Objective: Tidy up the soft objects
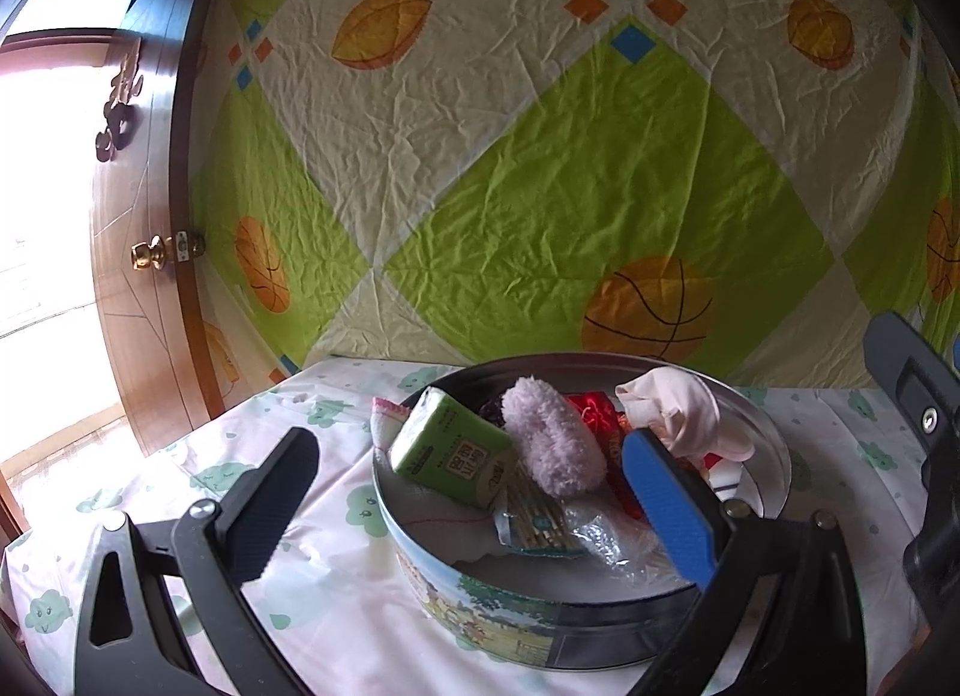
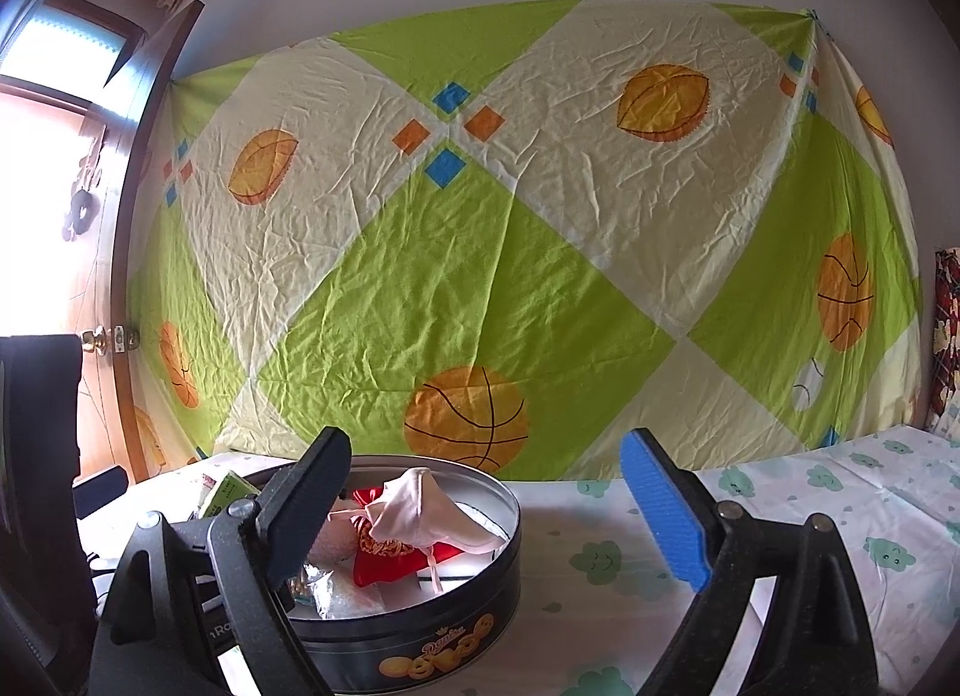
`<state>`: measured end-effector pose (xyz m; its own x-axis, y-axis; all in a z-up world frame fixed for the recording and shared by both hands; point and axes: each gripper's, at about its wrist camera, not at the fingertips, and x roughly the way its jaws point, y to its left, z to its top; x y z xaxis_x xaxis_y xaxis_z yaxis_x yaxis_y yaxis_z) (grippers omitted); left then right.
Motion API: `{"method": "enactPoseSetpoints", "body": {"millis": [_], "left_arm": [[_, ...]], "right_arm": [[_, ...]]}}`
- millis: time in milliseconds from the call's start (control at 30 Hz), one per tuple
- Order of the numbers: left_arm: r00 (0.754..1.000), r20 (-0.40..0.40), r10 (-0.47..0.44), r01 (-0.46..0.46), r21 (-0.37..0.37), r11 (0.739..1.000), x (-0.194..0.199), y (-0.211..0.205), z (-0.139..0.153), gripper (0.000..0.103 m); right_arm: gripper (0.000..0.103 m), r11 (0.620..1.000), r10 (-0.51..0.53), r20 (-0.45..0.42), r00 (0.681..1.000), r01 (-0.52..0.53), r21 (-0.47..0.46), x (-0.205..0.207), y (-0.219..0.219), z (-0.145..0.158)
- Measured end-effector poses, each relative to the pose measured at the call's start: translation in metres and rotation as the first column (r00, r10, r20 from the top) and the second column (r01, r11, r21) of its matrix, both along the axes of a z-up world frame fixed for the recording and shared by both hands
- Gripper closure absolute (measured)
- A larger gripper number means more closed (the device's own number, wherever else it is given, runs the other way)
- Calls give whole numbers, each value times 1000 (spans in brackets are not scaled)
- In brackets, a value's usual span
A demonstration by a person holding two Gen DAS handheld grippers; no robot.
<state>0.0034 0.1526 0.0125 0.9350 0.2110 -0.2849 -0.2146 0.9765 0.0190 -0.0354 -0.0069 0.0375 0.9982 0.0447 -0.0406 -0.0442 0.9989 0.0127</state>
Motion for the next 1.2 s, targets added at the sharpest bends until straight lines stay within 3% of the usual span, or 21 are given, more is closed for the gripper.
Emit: {"method": "enactPoseSetpoints", "body": {"millis": [367,1200], "left_arm": [[1000,-14,-10,9,-40,999,1,4,0,0],[1000,-26,-4,3,-3,1000,2,-1,-2,0]], "right_arm": [[10,1000,0,-24,1000,0,-10,4,1,-1],[9,1000,-3,-27,1000,2,-11,4,1,-2]]}}
